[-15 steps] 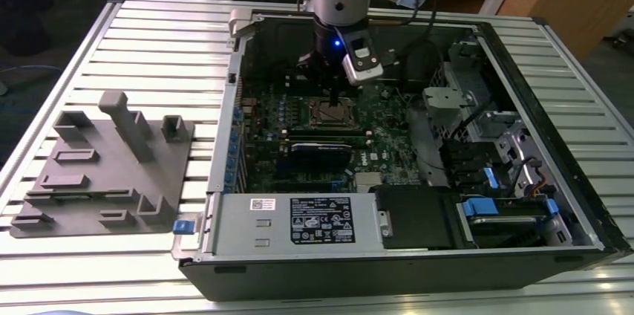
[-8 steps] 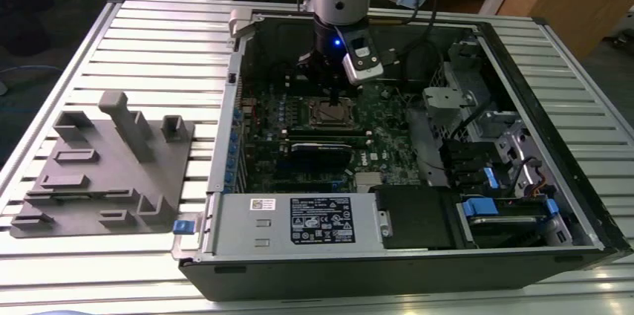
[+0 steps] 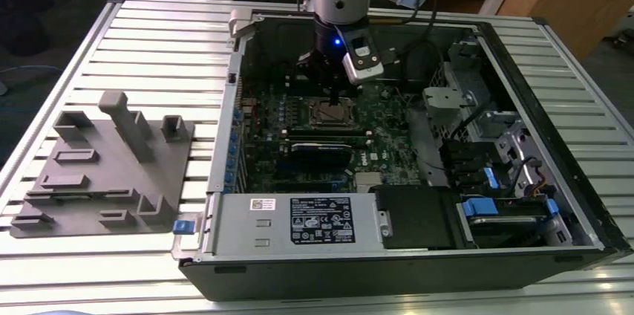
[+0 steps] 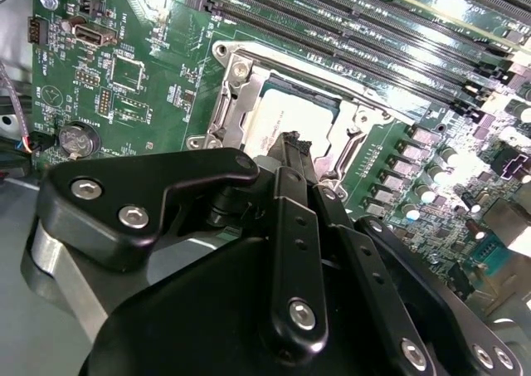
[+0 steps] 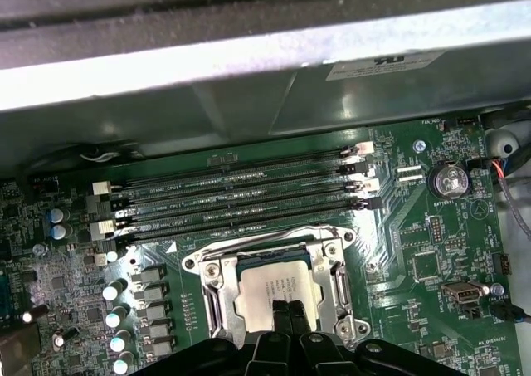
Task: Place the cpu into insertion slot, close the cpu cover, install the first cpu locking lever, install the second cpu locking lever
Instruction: 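Install the second cpu locking lever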
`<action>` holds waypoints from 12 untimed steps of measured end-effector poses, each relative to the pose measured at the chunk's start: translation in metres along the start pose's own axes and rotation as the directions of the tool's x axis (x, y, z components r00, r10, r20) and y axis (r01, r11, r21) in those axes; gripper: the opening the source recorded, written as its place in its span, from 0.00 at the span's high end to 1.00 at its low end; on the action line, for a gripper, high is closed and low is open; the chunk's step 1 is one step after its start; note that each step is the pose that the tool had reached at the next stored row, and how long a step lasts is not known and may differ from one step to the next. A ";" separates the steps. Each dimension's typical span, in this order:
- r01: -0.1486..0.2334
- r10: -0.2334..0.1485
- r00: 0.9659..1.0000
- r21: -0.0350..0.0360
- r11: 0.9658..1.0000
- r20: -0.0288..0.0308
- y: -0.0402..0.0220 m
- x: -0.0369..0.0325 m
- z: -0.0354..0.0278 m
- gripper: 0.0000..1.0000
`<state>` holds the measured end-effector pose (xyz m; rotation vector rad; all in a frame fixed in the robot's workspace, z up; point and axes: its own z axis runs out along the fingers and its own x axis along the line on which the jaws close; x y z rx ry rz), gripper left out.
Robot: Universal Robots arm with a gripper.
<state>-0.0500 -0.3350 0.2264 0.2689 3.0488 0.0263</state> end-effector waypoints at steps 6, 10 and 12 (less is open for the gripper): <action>0.000 0.000 1.000 0.000 1.000 0.000 -0.0026 -0.0005 -0.0001 0.89; 0.000 0.000 1.000 0.000 1.000 0.000 -0.0056 -0.0010 -0.0001 0.89; 0.000 0.000 1.000 0.000 1.000 0.000 -0.0057 -0.0010 -0.0001 0.89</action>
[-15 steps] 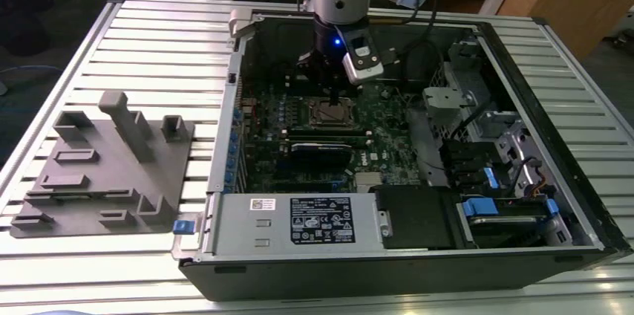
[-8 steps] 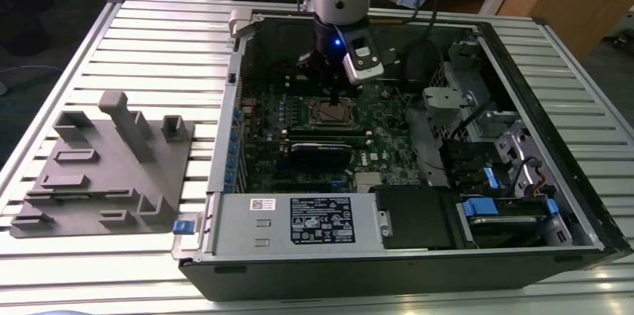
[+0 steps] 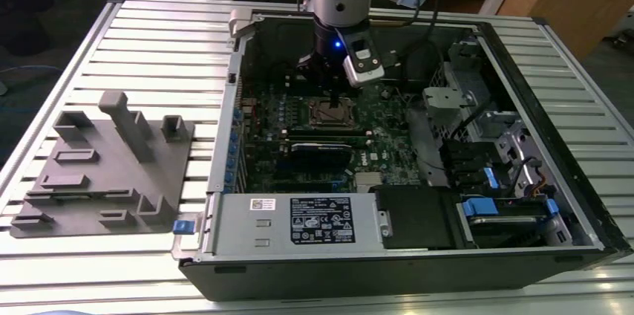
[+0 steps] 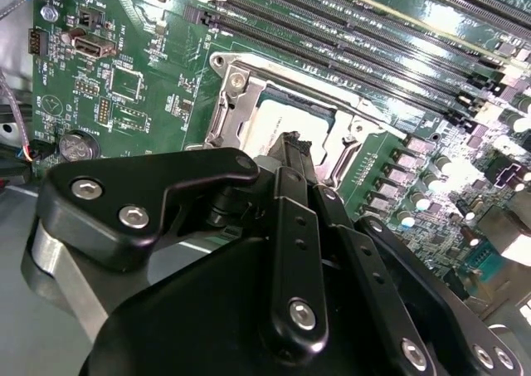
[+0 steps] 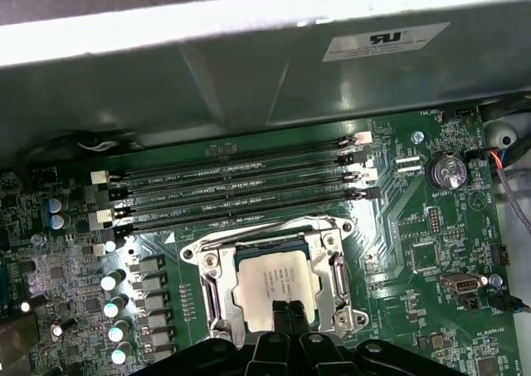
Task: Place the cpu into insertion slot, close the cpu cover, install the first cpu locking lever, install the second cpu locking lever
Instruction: 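Install the second cpu locking lever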
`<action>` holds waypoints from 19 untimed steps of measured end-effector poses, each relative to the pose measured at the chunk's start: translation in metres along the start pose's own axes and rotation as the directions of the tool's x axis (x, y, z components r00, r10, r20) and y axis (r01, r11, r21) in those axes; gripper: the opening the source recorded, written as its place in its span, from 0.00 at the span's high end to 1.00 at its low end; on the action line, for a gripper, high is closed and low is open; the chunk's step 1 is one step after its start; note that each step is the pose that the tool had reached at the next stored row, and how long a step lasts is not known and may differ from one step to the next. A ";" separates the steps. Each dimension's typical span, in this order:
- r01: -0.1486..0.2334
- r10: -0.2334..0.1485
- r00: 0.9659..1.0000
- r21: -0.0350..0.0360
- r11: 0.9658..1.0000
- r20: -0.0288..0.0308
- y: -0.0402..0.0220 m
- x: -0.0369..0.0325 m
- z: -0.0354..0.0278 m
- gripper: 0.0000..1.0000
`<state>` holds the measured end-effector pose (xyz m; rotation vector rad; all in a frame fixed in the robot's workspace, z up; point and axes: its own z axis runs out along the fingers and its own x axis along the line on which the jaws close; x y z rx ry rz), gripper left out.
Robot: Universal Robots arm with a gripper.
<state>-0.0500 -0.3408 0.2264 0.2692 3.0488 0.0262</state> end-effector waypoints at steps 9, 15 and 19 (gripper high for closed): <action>0.000 0.000 1.000 -0.001 1.000 0.000 -0.0004 -0.0002 -0.0008 0.89; 0.000 0.000 1.000 -0.001 1.000 0.000 -0.0062 -0.0012 -0.0008 0.89; 0.000 0.000 1.000 -0.001 1.000 0.000 -0.0079 -0.0015 -0.0008 0.89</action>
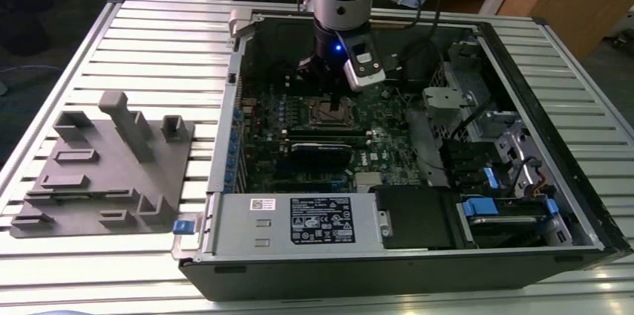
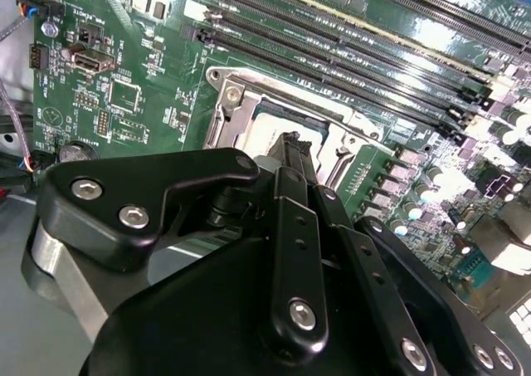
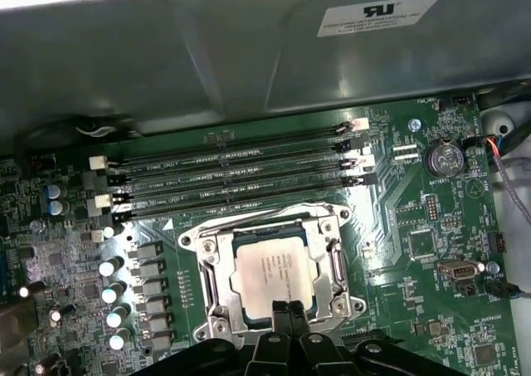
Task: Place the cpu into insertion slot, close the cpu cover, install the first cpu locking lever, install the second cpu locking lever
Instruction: 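Install the second cpu locking lever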
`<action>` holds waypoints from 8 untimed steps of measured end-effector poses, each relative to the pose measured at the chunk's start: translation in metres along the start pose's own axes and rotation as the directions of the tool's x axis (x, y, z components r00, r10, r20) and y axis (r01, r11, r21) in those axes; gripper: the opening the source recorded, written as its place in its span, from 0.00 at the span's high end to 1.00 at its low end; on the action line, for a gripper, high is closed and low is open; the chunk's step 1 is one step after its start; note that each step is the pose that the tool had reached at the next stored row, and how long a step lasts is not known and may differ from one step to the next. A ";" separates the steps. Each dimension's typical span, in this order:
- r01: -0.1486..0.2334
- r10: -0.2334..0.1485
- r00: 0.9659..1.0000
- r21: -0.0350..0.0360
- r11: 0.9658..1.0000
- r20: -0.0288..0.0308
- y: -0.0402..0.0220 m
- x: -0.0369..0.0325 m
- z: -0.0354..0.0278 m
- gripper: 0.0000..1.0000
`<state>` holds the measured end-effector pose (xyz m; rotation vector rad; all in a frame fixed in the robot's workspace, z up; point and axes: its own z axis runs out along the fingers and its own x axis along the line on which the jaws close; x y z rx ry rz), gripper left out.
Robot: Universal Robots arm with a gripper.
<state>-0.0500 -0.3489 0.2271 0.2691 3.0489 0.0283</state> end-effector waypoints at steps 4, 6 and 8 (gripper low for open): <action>0.000 0.000 1.000 0.000 1.000 0.000 0.0000 -0.0002 -0.0023 0.89; 0.000 0.000 1.000 -0.001 1.000 0.000 0.0001 -0.0003 -0.0031 0.89; 0.000 0.000 1.000 -0.001 1.000 0.000 -0.0001 -0.0003 -0.0032 0.89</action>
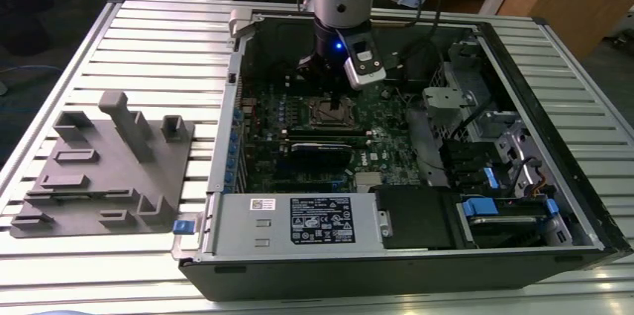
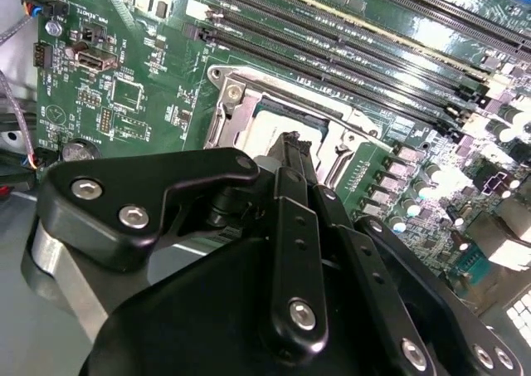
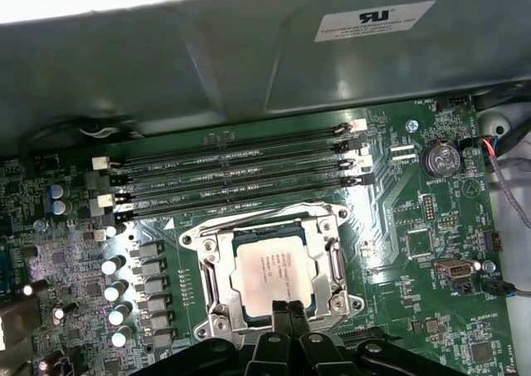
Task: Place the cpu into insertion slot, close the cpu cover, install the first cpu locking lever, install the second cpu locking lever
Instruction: 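Install the second cpu locking lever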
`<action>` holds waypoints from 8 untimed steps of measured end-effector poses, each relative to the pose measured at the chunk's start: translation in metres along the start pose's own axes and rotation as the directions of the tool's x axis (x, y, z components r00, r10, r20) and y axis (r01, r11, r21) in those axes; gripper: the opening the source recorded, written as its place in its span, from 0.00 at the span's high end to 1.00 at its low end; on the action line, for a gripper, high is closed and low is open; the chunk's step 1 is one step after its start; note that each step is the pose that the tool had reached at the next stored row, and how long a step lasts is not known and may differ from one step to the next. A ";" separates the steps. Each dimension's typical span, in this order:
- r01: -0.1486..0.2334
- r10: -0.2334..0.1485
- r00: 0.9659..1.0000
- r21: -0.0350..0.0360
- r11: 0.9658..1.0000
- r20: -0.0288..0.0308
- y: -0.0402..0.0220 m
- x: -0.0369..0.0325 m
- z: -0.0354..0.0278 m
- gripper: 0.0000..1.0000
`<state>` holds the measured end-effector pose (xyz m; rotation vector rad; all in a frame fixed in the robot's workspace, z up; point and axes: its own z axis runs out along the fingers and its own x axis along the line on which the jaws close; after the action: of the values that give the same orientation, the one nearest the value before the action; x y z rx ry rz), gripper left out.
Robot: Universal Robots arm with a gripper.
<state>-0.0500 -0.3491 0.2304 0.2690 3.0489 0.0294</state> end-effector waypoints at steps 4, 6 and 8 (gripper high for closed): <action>0.000 0.000 1.000 0.000 1.000 0.000 -0.0028 -0.0005 -0.0001 0.89; 0.000 0.000 1.000 0.000 1.000 0.000 -0.0052 -0.0009 -0.0001 0.89; 0.000 0.000 1.000 0.000 1.000 0.000 -0.0075 -0.0013 -0.0002 0.89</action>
<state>-0.0500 -0.3567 0.2305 0.2690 3.0490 0.0291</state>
